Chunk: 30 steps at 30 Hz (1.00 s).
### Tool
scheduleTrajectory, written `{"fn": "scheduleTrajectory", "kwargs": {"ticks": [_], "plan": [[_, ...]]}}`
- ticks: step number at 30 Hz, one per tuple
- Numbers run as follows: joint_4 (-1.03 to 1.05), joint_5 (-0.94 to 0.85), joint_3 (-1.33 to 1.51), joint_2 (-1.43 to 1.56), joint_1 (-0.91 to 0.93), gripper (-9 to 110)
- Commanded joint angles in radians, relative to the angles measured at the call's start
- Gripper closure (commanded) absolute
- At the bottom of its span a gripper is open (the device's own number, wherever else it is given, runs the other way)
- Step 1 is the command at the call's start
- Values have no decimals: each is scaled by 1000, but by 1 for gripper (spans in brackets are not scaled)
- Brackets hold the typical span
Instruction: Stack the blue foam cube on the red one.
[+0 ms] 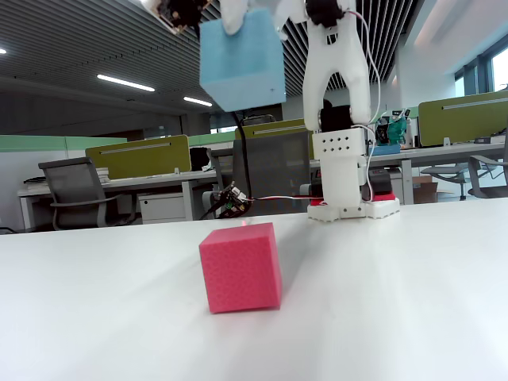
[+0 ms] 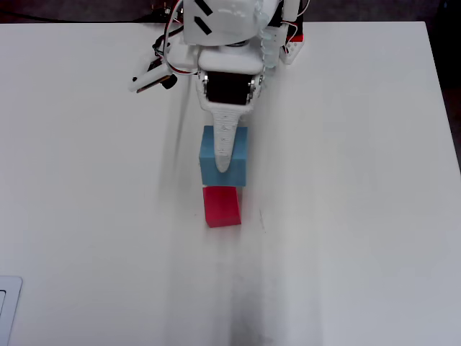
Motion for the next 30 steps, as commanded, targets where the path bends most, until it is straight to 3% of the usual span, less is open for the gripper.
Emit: {"fn": "scheduleTrajectory", "kwargs": {"ticks": [1,30], "plan": [[8,8,-80,-37,17,81],[15,57,-204,-462,37,81]]}}
